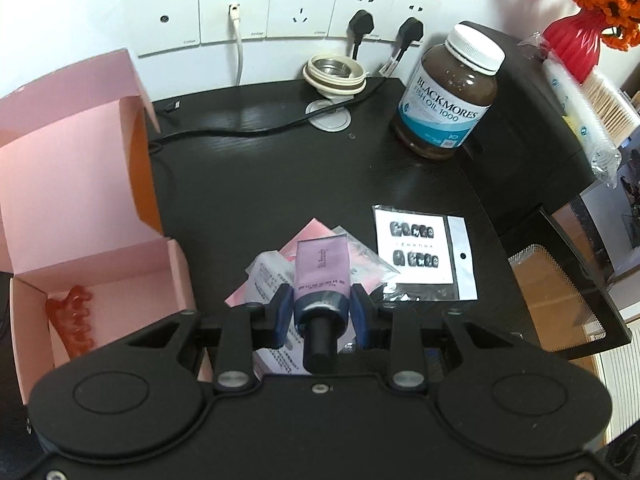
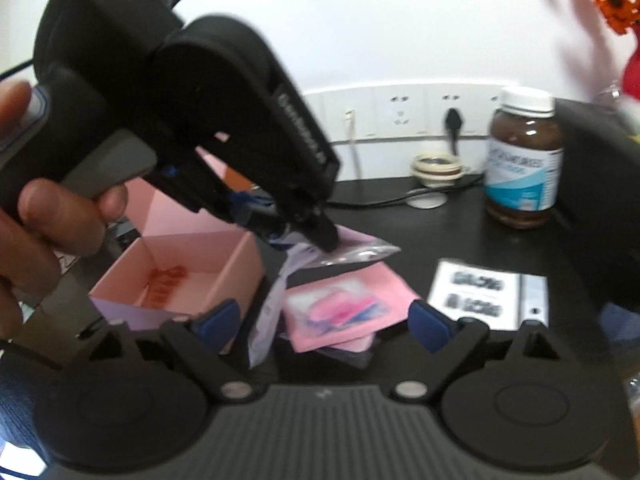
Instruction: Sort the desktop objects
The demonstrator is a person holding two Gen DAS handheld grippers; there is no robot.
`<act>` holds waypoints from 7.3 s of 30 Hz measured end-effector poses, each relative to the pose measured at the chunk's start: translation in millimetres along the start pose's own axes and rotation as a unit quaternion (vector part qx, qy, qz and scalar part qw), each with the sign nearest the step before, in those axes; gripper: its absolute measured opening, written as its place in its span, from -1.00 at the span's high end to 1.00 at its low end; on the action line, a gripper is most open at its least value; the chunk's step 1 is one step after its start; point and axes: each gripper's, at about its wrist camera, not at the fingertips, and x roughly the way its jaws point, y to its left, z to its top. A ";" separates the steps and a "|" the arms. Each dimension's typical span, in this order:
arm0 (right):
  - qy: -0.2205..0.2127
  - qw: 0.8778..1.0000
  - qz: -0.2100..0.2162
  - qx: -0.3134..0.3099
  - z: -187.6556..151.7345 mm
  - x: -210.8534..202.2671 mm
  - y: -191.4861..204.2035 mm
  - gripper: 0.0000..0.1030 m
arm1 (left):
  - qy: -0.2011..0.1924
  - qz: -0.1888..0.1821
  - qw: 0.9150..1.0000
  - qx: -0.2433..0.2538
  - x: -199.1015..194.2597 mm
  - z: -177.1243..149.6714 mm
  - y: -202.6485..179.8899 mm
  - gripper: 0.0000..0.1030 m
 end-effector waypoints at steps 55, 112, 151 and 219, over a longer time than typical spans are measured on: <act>0.070 0.991 -0.106 -0.030 12.4 30.7 -37.1 -0.26 | -0.029 0.070 0.997 -0.016 -13.8 -12.9 45.3 0.39; 0.041 0.961 0.092 0.259 16.8 69.2 -121.7 0.53 | -0.097 0.213 0.963 0.131 29.0 -14.0 -32.9 -0.50; -0.017 0.995 0.026 0.090 74.9 5.3 -85.7 0.54 | -0.098 0.210 0.968 0.100 24.8 -10.3 -26.2 -0.57; 0.233 0.944 0.070 -0.220 67.6 189.8 172.7 0.41 | -0.098 0.238 0.958 -0.127 -92.7 -122.1 211.9 -1.00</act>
